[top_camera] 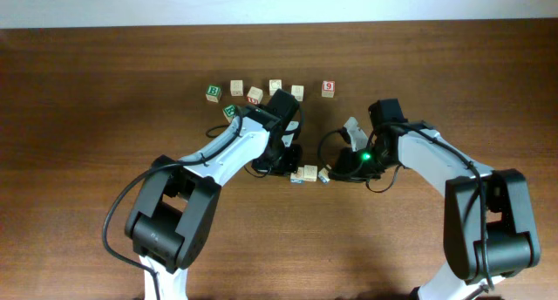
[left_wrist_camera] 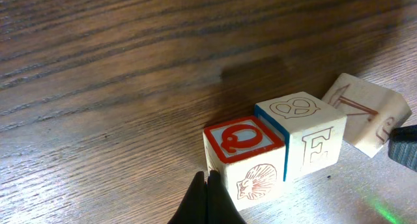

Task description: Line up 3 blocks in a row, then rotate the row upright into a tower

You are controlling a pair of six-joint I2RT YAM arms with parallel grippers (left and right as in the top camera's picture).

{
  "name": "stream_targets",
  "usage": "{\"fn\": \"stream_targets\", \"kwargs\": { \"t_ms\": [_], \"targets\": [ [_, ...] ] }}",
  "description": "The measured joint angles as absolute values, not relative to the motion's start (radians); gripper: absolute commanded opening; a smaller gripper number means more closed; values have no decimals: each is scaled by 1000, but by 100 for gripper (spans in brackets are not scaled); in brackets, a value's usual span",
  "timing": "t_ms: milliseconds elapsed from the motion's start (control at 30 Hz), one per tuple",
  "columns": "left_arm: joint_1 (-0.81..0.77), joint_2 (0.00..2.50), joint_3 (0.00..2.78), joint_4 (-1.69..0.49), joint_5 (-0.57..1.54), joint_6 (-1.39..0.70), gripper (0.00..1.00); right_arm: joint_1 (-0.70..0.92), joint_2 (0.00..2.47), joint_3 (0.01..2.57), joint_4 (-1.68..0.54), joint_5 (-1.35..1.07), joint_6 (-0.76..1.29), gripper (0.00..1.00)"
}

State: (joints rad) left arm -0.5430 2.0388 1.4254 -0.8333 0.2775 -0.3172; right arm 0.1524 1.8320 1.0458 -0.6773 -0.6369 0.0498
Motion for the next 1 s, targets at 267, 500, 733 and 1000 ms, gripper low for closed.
{"fn": "stream_targets", "kwargs": {
  "t_ms": [267, 500, 733, 1000],
  "targets": [
    [-543, 2039, 1425, -833, 278, -317, 0, 152, 1837, 1218, -905, -557, 61, 21],
    [-543, 2039, 1425, -832, 278, -317, 0, 185, 1837, 1188, -823, -418, 311, 4],
    [-543, 2039, 1425, -832, 278, -317, 0, 199, 1856, 1153, -738, -352, 388, 4],
    [-543, 2039, 1425, -832, 278, -317, 0, 210, 1878, 1148, -683, -432, 245, 4]
  ]
}}
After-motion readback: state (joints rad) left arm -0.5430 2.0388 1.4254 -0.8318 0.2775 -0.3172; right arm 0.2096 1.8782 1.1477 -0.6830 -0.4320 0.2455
